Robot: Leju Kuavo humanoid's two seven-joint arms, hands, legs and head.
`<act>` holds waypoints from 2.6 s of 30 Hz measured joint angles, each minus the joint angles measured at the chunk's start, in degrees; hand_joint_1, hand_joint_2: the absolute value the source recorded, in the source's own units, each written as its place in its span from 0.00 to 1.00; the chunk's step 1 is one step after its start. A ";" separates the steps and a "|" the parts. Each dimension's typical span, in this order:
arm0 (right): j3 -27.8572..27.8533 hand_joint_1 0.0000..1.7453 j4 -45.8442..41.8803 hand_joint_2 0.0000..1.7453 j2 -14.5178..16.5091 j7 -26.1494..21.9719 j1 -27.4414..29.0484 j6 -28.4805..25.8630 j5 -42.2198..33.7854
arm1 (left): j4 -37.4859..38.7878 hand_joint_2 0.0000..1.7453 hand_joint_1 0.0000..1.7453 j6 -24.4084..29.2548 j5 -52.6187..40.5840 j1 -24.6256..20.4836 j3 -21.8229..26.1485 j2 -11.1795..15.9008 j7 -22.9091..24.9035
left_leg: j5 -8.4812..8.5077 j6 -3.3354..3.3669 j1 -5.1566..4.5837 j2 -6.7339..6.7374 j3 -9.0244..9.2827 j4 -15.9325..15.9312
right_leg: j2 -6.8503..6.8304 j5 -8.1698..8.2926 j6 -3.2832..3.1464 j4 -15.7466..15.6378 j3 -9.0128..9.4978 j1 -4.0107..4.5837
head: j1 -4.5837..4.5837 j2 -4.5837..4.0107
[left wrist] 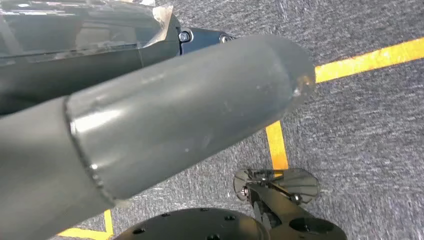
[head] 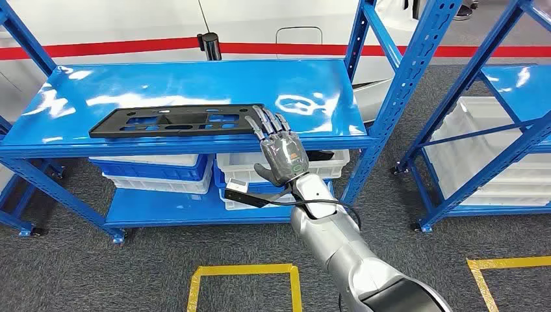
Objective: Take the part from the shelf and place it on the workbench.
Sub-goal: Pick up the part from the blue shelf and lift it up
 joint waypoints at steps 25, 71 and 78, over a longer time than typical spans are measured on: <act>-0.02 0.00 0.88 1.00 -0.79 0.08 0.35 -0.11 -0.27 | 0.00 0.00 0.00 1.52 -0.53 0.18 -0.02 0.05 -0.78 | -3.15 -0.43 0.87 -0.24 2.43 0.29 | 0.28 4.29 -0.44 2.86 -8.28 0.33 | 0.11 0.00; -2.84 0.00 -0.39 1.00 -0.30 -2.21 1.75 -0.48 -0.03 | 0.05 0.00 0.00 5.82 -5.30 -0.88 -3.56 -0.90 -2.22 | 3.88 -0.49 0.78 -0.74 -6.15 1.72 | 1.15 3.00 -1.57 1.74 -5.63 1.30 | -0.21 0.00; -2.82 0.00 -0.38 1.00 0.36 -2.69 1.77 -0.48 0.71 | 0.06 0.00 0.00 5.99 -5.51 -0.98 -4.40 -1.22 -1.99 | 3.87 -0.49 0.64 -0.74 -6.16 1.72 | 1.14 2.99 -1.57 1.73 -5.62 1.12 | -0.20 0.00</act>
